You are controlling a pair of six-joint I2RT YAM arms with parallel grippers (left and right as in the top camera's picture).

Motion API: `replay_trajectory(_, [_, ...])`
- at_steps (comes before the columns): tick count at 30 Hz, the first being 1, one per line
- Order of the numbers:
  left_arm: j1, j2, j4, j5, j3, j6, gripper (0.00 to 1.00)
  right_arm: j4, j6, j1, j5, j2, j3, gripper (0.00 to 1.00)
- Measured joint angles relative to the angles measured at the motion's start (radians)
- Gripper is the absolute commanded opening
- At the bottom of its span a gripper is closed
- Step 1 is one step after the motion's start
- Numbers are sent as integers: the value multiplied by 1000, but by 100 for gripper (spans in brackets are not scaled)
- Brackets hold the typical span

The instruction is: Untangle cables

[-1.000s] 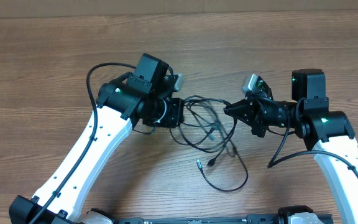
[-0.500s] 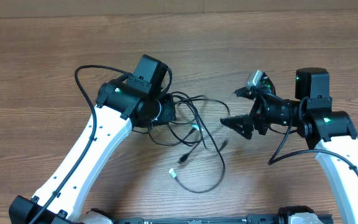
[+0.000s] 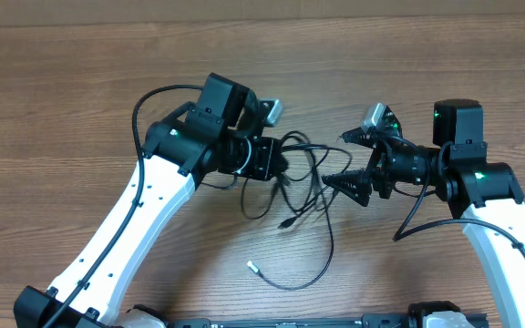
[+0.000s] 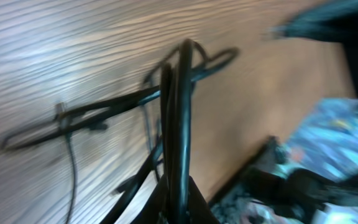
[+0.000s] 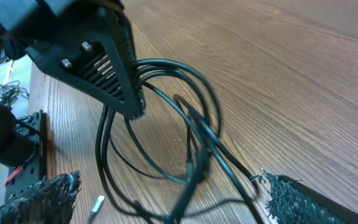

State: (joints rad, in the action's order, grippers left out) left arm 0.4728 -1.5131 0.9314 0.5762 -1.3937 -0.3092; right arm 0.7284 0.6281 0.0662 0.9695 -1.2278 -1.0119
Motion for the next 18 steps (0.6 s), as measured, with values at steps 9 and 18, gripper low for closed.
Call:
replay_trajectory(9, [82,0,-161,228,0,6,4,0,0,0,3,0,0,100])
replay_trajectory(18, [91,-1,-215,258,0,-2,4,16,0,4,48,6,0,39])
